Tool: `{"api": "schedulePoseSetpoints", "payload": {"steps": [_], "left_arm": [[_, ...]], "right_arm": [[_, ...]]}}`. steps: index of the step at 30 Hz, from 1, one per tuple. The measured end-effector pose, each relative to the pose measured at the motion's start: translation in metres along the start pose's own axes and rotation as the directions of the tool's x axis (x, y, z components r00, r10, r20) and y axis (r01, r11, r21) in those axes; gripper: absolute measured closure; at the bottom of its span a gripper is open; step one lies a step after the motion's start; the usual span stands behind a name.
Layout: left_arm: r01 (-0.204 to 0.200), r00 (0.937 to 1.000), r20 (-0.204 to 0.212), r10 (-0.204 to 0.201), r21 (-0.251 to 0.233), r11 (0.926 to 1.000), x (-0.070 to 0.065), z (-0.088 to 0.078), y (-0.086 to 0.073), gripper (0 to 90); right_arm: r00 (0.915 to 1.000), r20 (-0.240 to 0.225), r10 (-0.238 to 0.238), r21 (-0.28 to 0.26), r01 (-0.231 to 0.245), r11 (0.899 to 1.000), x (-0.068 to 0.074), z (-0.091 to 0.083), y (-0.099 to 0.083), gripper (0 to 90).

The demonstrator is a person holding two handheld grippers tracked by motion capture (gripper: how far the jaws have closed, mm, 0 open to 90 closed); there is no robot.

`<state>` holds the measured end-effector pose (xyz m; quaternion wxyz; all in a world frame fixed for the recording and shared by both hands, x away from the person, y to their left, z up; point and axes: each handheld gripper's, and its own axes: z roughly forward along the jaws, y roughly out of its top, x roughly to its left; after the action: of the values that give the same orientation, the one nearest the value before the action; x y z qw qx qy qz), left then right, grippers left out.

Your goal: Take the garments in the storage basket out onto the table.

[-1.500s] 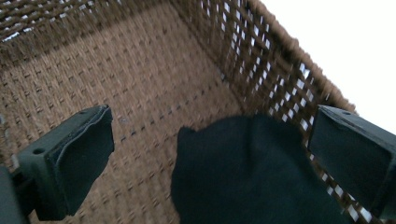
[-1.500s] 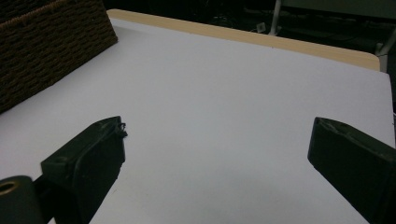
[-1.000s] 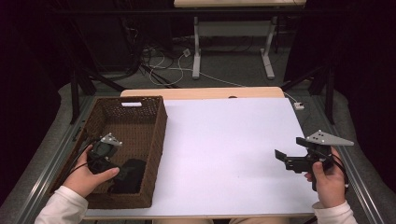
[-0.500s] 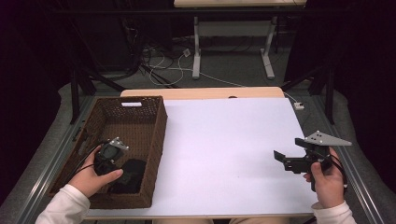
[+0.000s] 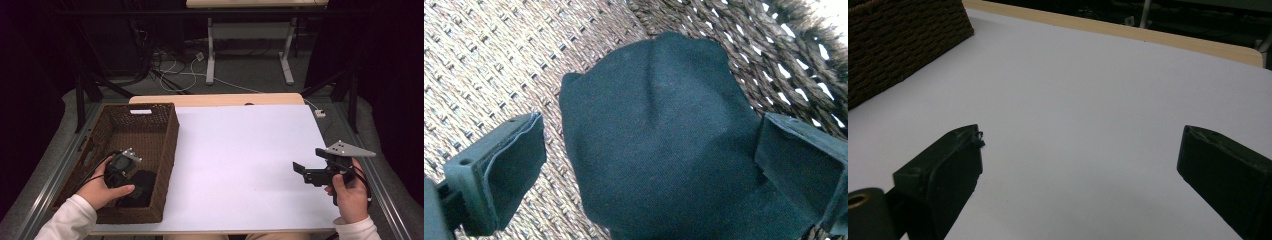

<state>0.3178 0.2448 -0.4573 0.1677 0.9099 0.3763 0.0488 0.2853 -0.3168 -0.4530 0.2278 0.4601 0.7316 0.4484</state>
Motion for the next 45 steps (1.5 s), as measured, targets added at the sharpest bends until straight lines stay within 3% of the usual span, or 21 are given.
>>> {"api": "schedulePoseSetpoints", "payload": {"steps": [24,31,34,36,45], "left_arm": [[-0.030,0.9995,0.010,0.030,-0.010,0.9995,-0.008,-0.007,-0.010,0.5],[-0.041,0.9991,0.009,0.041,0.011,0.9991,-0.011,-0.005,-0.009,0.4],[-0.028,0.9995,0.013,0.028,0.025,0.9993,-0.011,-0.002,-0.008,0.1],[-0.057,0.9984,0.007,0.057,0.039,0.9976,-0.009,-0.002,-0.006,0.0],[-0.066,0.9978,0.005,0.066,0.071,0.9953,-0.003,0.005,-0.001,0.0]], "right_arm": [[1.0000,-0.001,-0.001,0.006,0.001,1.000,0.001,0.002,-0.001,3.7],[1.0000,-0.004,-0.003,0.012,0.003,1.000,0.001,0.002,-0.001,3.7],[1.0000,-0.001,-0.007,0.016,0.007,1.000,0.001,0.002,-0.002,3.7],[1.0000,0.000,-0.005,0.010,0.005,1.000,0.001,0.003,-0.002,3.7],[1.0000,0.000,-0.001,0.009,0.001,1.000,0.000,0.003,-0.002,3.7]]}}
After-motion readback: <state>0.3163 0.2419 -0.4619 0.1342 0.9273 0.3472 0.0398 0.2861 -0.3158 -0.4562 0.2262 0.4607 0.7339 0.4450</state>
